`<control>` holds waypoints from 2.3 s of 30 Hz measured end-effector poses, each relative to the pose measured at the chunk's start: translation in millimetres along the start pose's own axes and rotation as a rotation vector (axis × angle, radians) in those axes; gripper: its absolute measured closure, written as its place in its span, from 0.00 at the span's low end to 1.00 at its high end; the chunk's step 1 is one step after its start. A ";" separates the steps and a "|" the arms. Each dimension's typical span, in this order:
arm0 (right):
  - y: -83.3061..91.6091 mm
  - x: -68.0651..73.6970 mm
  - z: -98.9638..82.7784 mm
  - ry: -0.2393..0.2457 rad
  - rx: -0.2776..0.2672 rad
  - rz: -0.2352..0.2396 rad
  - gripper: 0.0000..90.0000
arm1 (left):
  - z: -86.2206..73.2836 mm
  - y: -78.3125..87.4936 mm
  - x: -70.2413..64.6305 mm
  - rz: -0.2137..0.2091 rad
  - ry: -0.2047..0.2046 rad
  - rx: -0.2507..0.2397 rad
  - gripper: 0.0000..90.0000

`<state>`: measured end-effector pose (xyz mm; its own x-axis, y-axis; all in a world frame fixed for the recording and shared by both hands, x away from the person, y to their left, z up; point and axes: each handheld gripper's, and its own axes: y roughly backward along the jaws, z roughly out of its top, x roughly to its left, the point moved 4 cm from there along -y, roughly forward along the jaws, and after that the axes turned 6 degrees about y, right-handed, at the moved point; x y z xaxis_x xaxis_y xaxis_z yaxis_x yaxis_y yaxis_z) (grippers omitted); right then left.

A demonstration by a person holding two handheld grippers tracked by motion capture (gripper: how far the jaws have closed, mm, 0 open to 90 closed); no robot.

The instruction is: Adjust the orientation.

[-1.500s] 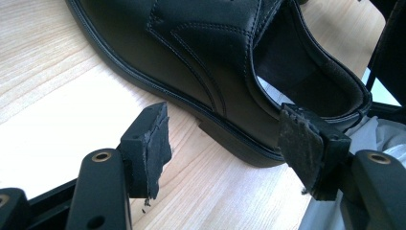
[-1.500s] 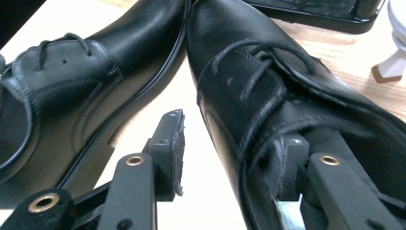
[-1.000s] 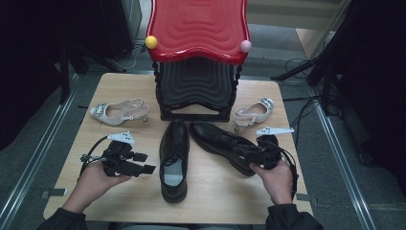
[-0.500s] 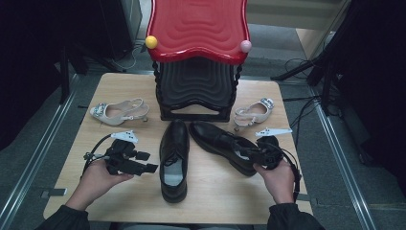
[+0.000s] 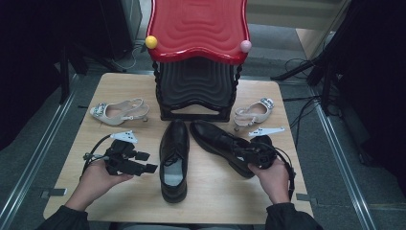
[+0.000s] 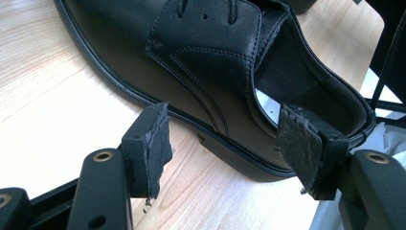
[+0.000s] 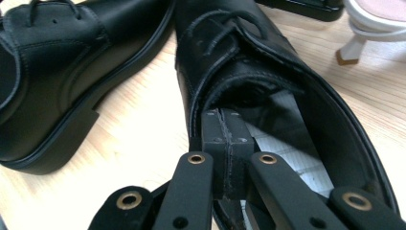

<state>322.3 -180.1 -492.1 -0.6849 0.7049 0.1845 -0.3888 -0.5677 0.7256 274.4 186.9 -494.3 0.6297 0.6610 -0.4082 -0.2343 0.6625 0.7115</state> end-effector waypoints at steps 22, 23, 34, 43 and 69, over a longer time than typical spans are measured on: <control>-9.3 24.4 7.5 0.071 0.037 0.087 1.00 | -5.4 3.6 1.6 0.009 0.012 -0.001 0.40; -10.9 27.0 8.3 0.076 0.040 0.095 1.00 | -5.9 4.1 1.7 0.012 0.013 -0.001 0.40; -23.0 44.6 13.1 0.116 0.059 0.142 1.00 | -9.0 5.5 1.9 0.020 0.019 -0.003 0.40; -29.7 50.4 15.7 0.122 0.062 0.172 1.00 | -11.3 5.9 1.3 0.020 0.025 -0.004 0.41; 3.7 38.9 11.8 0.067 -0.029 0.155 1.00 | 2.1 -9.4 16.9 0.005 0.038 -0.006 0.70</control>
<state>301.5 -149.7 -474.4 -0.7773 0.5783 0.2477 -0.2923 -0.6806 0.6719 288.8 191.1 -506.6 0.6001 0.6773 -0.4257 -0.2421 0.6610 0.7103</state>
